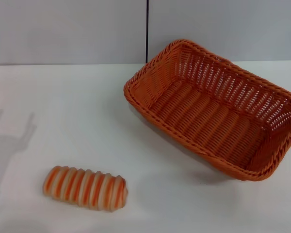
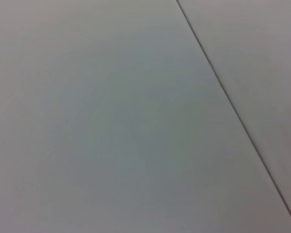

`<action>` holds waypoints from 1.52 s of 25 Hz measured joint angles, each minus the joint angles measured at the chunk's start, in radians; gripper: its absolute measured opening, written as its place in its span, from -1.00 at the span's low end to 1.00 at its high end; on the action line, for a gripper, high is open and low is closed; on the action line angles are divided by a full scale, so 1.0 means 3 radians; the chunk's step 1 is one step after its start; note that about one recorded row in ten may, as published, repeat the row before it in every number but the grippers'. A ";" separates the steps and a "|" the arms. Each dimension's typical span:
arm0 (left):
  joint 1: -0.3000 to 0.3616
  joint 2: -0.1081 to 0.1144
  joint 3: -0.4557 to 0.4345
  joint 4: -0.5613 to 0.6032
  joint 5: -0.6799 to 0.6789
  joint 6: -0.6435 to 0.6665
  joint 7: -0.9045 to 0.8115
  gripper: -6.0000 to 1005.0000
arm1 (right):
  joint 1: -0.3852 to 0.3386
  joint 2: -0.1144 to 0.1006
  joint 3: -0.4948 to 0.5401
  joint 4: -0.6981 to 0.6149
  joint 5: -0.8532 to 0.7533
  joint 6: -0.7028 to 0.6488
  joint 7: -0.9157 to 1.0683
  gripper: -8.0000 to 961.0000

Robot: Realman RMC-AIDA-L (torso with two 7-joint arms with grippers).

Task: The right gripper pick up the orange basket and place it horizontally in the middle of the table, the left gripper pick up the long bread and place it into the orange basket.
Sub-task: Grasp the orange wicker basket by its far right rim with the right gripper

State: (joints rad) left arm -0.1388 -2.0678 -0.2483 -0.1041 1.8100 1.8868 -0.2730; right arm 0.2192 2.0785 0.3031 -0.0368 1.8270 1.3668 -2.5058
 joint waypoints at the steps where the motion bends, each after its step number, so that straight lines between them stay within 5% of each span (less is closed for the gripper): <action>1: -0.0001 0.0000 0.0001 0.0002 0.0002 0.0000 0.0002 0.34 | 0.0000 0.0000 0.0000 0.0000 0.0000 0.0000 0.0000 0.43; 4: -0.0002 0.0001 0.0012 0.0024 0.0013 -0.0008 0.0026 0.62 | 0.0006 0.0000 0.0001 0.0000 0.0000 0.0005 -0.0003 0.43; 10: 0.0004 0.0005 -0.0024 0.0025 0.0003 -0.0033 0.0024 0.44 | 0.0017 0.0000 0.0002 0.0001 0.0000 0.0014 -0.0004 0.43; 15: 0.0009 -0.0006 -0.0130 -0.0044 -0.0004 -0.0034 -0.0006 0.12 | 0.0014 0.0000 0.0002 0.0005 0.0000 0.0031 -0.0004 0.43; 18: 0.0006 -0.0006 -0.0135 -0.0060 -0.0005 -0.0035 -0.0008 -0.29 | -0.0004 0.0000 0.0002 0.0013 0.0000 0.0101 0.0018 0.43; 24: 0.0007 -0.0005 -0.0129 -0.0059 -0.0002 -0.0041 -0.0009 0.27 | -0.0079 -0.0004 0.0056 0.0075 -0.0002 0.0442 0.0551 0.43; 29: 0.0012 -0.0005 -0.0124 -0.0057 0.0006 -0.0045 -0.0010 0.72 | -0.0087 -0.0026 -0.0113 -0.0436 -0.0184 0.0638 0.1553 0.42; 33: 0.0012 -0.0005 -0.0097 -0.0057 0.0022 -0.0048 -0.0019 0.72 | -0.0018 -0.0104 -0.0531 -0.1114 -0.0410 0.0900 0.2331 0.42; 35: 0.0006 -0.0004 -0.0081 -0.0057 0.0024 -0.0054 -0.0044 0.71 | 0.0034 -0.0238 -0.1033 -0.1601 -0.0437 0.1079 0.2895 0.42; 38: -0.0002 -0.0002 -0.0077 -0.0054 0.0025 -0.0073 -0.0082 0.71 | 0.0060 -0.0328 -0.1353 -0.1879 -0.0439 0.1130 0.3258 0.42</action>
State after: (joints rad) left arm -0.1395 -2.0684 -0.2714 -0.1203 1.8174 1.8650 -0.2976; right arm 0.2373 1.9801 -0.1029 -0.6004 1.6955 1.7056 -1.5286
